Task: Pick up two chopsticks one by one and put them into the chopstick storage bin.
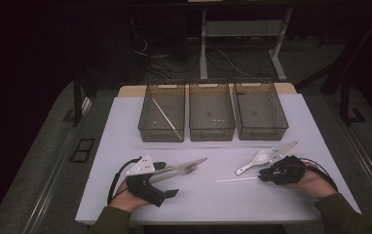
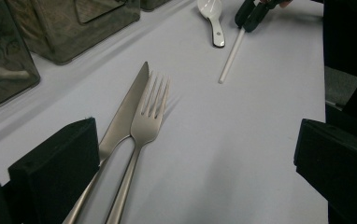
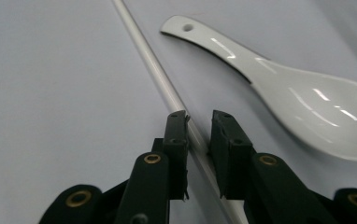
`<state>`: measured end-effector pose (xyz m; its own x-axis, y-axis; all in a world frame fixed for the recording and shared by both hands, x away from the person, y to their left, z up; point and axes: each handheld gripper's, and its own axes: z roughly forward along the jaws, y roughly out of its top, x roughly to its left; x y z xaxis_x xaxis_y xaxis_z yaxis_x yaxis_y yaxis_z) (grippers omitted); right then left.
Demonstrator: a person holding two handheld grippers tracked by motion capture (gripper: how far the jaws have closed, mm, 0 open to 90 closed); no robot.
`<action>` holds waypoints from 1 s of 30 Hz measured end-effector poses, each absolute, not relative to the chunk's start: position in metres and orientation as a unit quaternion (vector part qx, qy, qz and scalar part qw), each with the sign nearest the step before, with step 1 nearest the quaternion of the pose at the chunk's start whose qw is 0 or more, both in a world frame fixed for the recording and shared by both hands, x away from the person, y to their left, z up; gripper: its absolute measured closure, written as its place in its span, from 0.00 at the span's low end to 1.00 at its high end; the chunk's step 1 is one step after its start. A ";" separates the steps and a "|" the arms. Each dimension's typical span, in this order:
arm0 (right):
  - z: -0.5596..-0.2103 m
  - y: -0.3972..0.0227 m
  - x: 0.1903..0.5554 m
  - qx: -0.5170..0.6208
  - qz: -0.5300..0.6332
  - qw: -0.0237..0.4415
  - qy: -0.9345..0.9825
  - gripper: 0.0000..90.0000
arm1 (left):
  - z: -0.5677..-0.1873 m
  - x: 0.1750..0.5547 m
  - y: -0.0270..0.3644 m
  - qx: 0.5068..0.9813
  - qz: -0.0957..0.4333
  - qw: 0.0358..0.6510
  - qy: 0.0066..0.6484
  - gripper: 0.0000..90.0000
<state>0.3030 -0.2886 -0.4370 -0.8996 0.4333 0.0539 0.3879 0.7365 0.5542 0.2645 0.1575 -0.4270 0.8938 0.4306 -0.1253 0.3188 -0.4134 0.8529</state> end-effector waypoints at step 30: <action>-0.419 -0.235 0.297 0.074 0.086 0.029 0.993 0.92 | -0.427 0.264 0.157 0.838 0.057 0.494 0.223 0.00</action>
